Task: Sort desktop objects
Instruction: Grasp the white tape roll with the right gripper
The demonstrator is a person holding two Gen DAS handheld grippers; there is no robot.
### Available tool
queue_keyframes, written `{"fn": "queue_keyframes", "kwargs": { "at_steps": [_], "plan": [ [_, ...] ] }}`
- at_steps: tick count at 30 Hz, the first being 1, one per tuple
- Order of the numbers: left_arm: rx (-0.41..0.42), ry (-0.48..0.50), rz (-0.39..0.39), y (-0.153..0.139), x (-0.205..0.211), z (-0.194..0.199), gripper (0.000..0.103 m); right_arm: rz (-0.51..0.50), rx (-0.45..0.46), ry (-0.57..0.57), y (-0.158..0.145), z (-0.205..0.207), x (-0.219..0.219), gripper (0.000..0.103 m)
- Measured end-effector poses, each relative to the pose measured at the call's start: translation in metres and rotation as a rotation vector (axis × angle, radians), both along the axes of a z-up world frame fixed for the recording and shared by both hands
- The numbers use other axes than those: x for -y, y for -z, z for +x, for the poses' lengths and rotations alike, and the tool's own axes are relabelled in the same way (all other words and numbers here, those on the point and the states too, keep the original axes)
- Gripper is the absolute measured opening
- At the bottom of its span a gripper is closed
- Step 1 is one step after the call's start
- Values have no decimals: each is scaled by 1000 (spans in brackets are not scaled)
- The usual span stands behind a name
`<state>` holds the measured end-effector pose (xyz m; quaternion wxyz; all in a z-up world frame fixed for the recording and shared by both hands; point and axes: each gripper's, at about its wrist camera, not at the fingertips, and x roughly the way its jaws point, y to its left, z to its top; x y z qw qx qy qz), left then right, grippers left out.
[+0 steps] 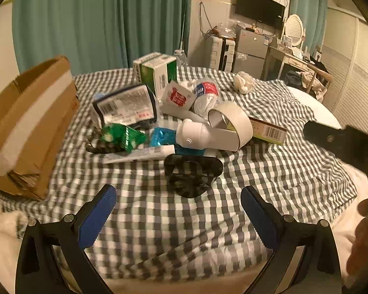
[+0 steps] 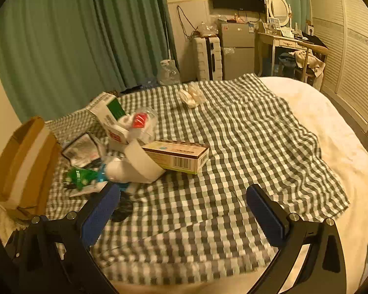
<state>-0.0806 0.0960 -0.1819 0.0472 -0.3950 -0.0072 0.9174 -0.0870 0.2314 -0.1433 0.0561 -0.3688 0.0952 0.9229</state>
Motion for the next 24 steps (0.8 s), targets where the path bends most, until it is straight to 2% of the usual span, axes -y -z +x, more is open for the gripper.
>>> {"fn": "queue_keyframes", "kwargs": {
  "at_steps": [2, 5, 9, 12, 14, 16, 17, 18, 20, 21, 22, 24],
  "plan": [
    [17, -2, -2, 8, -5, -8, 103, -10, 30, 3, 14, -12, -4, 103],
    [21, -8, -19, 18, -11, -20, 103, -83, 57, 37, 30, -24, -18, 103],
    [35, -7, -15, 35, -18, -34, 103, -84, 93, 67, 42, -38, -26, 103],
    [26, -12, -13, 43, -22, -43, 103, -94, 78, 41, 45, -43, -25, 103],
    [10, -10, -3, 46, -22, -50, 103, -87, 31, 2, 40, -46, -18, 103],
    [6, 2, -7, 47, -21, -57, 89, -61, -21, -56, 33, -48, -8, 103],
    [26, 21, -13, 50, -20, -61, 77, -47, -35, -80, 31, -50, -3, 103],
    [43, 30, -9, 53, -18, -65, 77, -33, -46, -109, 30, -52, 3, 103],
    [35, 34, 18, 52, -12, -66, 77, -3, -47, -153, 32, -62, 13, 96],
    [30, 38, 31, 51, -8, -65, 77, 0, -45, -179, 34, -66, 18, 85],
    [30, 39, 31, 51, -6, -64, 77, -1, -33, -206, 37, -71, 22, 78],
    [34, 33, 15, 51, 0, -63, 77, 6, -17, -231, 43, -80, 29, 77]
  ]
}}
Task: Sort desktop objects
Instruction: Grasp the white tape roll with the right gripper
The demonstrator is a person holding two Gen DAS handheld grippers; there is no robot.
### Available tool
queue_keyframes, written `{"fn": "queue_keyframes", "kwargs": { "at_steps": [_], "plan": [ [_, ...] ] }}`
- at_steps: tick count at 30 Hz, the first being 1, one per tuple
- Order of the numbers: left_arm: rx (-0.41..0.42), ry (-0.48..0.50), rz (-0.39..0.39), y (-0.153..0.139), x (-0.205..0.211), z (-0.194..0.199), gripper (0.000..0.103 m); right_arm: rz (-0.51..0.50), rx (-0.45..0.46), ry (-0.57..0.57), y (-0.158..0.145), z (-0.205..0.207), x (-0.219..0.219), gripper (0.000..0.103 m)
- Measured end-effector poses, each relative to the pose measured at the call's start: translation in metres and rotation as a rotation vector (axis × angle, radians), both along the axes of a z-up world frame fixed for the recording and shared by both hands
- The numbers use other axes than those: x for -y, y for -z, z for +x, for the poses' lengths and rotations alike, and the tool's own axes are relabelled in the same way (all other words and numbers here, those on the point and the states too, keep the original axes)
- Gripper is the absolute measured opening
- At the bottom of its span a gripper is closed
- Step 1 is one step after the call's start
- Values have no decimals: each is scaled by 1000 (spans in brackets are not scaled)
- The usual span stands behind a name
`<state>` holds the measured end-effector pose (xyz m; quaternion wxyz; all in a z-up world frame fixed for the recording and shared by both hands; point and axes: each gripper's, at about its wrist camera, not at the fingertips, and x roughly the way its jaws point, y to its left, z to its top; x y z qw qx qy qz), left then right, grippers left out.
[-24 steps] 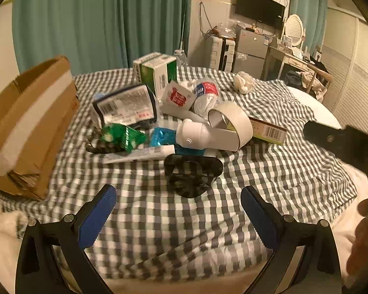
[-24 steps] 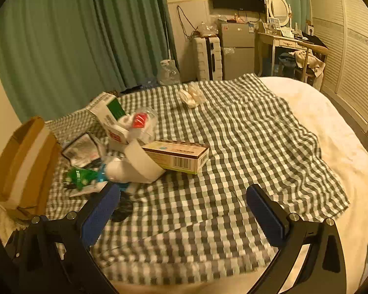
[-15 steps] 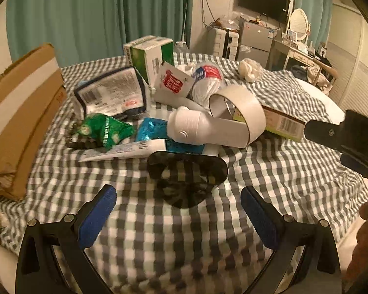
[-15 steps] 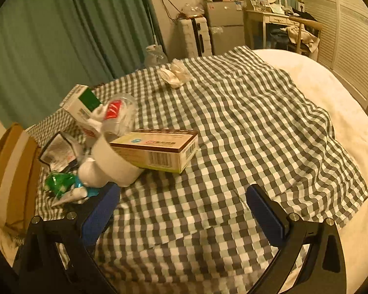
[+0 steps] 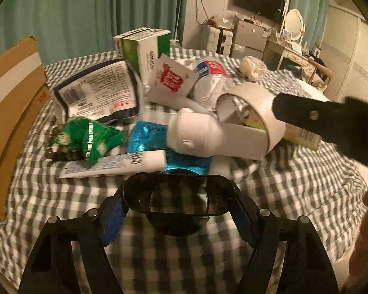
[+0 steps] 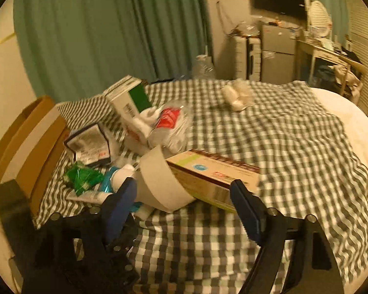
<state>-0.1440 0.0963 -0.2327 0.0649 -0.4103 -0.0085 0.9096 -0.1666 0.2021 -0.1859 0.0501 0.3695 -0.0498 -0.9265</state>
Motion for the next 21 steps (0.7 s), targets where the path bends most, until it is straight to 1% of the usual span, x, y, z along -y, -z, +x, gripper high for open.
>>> {"fn": "queue_keyframes", "kwargs": {
  "at_steps": [2, 6, 8, 9, 10, 12, 14, 16, 17, 18, 19, 21],
  "plan": [
    [3, -22, -7, -1, 8, 1, 77, 7, 5, -23, 5, -5, 5, 75],
    [17, -65, 9, -2, 26, 1, 77, 34, 9, -43, 10, -14, 15, 75],
    [24, -81, 15, -3, 29, 2, 77, 68, 12, -58, 12, -19, 22, 70],
    [27, -87, 18, -3, 30, 5, 77, 93, 26, -69, 15, -23, 27, 63],
    [29, -92, 18, -3, 31, 5, 77, 110, 36, -73, 17, -25, 30, 59],
    [34, -98, 17, -3, 33, 4, 77, 171, 42, -73, 22, -26, 37, 59],
    [32, -106, 20, -3, 35, 5, 77, 200, 39, -63, 23, -26, 38, 58],
    [31, -106, 24, -4, 34, 4, 77, 176, 25, -53, 20, -26, 34, 58],
    [31, -105, 22, -4, 34, 4, 77, 143, 29, -52, 20, -27, 29, 57],
    [31, -103, 20, -4, 34, 4, 77, 110, 36, -53, 20, -27, 25, 46],
    [31, -102, 18, -4, 34, 5, 77, 84, 47, -60, 21, -28, 22, 39],
    [33, -101, 16, -4, 34, 4, 77, 30, 65, -67, 25, -28, 15, 37]
  ]
}}
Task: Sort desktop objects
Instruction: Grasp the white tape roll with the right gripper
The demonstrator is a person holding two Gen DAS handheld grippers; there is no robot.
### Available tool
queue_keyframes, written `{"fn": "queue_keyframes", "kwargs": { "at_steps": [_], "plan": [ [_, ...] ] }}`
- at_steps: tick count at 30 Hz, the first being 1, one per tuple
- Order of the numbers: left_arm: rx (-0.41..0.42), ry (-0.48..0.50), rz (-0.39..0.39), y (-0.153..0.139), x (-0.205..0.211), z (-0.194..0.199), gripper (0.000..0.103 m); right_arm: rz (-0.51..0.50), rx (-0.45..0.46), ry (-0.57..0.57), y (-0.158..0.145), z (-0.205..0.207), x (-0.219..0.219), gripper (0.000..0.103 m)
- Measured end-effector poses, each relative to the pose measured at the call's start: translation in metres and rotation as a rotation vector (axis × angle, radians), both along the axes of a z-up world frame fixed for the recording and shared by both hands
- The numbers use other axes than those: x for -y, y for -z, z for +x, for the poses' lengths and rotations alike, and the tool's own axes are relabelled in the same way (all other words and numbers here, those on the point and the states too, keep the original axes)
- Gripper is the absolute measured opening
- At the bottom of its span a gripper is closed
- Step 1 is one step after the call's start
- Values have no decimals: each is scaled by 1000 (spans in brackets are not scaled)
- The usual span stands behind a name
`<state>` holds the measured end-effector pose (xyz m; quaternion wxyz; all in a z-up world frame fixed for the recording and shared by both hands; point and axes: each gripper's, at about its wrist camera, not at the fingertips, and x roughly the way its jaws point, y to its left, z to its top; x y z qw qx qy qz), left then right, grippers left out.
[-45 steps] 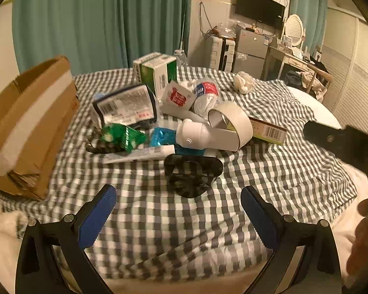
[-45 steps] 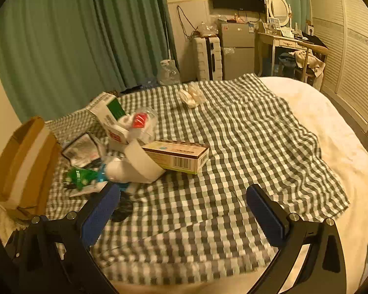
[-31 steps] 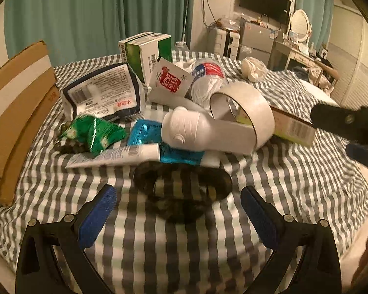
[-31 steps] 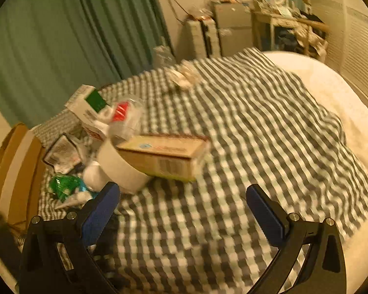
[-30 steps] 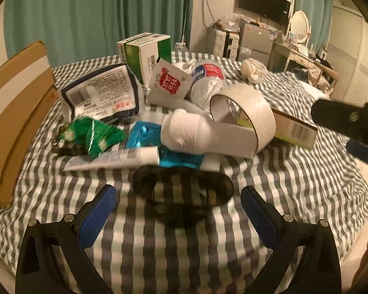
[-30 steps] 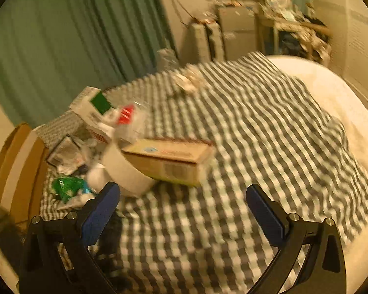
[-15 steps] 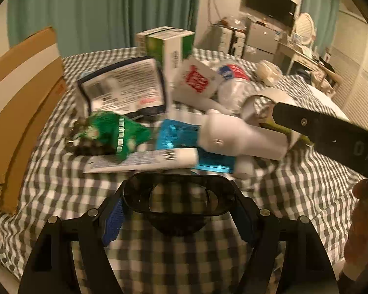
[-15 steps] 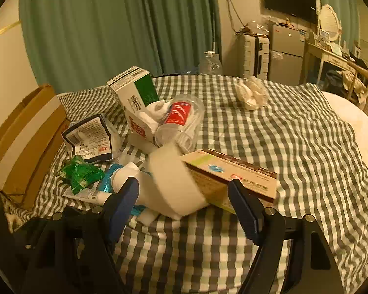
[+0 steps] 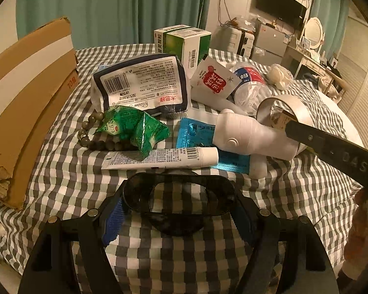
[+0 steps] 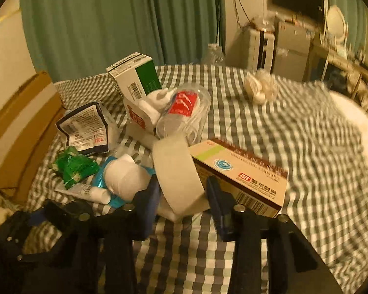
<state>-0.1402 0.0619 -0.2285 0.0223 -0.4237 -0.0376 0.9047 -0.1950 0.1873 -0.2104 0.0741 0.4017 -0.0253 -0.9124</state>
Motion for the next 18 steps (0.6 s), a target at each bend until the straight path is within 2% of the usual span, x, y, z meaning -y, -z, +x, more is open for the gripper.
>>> {"fn": "queue_keyframes", "kwargs": {
  "at_steps": [6, 11, 18],
  "plan": [
    [-12, -15, -6, -5, 3, 2, 77, -72, 15, 18, 0, 9, -9, 34],
    [-53, -18, -7, -20, 8, 7, 77, -104, -15, 64, -16, 25, -20, 32],
    [-103, -6, -3, -44, 12, 16, 77, -43, -23, 125, -29, 39, -24, 31]
  ]
}}
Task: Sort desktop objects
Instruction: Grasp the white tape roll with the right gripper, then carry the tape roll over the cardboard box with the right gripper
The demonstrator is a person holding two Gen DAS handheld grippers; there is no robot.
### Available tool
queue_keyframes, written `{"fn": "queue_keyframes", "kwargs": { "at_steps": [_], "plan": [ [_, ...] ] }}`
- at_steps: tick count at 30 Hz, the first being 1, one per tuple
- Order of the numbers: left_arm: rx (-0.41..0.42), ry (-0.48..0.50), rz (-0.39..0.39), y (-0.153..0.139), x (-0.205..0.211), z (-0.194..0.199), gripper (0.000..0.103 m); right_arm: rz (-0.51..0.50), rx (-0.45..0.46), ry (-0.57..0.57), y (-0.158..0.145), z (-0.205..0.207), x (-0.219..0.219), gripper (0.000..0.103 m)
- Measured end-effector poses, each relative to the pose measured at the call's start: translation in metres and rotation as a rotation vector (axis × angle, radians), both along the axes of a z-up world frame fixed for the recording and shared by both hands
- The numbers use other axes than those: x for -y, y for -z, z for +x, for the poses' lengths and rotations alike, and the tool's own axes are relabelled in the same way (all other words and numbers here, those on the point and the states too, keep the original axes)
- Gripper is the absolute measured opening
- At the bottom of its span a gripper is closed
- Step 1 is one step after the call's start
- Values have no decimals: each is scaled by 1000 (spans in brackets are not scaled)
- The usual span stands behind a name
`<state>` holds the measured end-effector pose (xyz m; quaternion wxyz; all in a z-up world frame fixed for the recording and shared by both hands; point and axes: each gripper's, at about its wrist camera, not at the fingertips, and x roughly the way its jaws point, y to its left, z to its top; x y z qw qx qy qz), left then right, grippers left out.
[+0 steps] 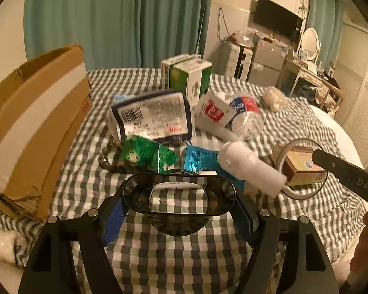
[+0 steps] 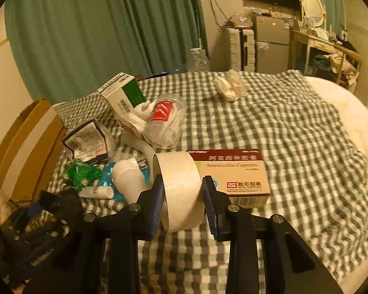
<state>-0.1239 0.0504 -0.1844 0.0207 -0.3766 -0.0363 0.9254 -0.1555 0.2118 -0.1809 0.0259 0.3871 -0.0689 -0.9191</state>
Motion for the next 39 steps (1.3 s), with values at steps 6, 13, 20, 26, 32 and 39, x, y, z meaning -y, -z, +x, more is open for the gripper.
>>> {"fn": "queue_keyframes", "kwargs": {
  "at_steps": [6, 13, 20, 26, 32, 39],
  "plan": [
    [-27, -11, 1, -17, 8, 7, 77, 33, -42, 45, -23, 18, -5, 30],
    [-84, -14, 13, -45, 13, 18, 77, 10, -60, 62, -43, 37, -4, 30],
    [-123, -16, 24, -67, 19, 31, 77, 13, -78, 23, -60, 53, 14, 30],
    [-113, -20, 19, -84, 20, 40, 77, 30, -113, -17, -82, 70, 32, 30],
    [-75, 19, 39, -106, 16, 39, 77, 26, -140, -30, -105, 89, 42, 30],
    [-109, 106, -9, -154, 14, 38, 77, 18, -159, -20, -141, 106, 49, 30]
  ]
}}
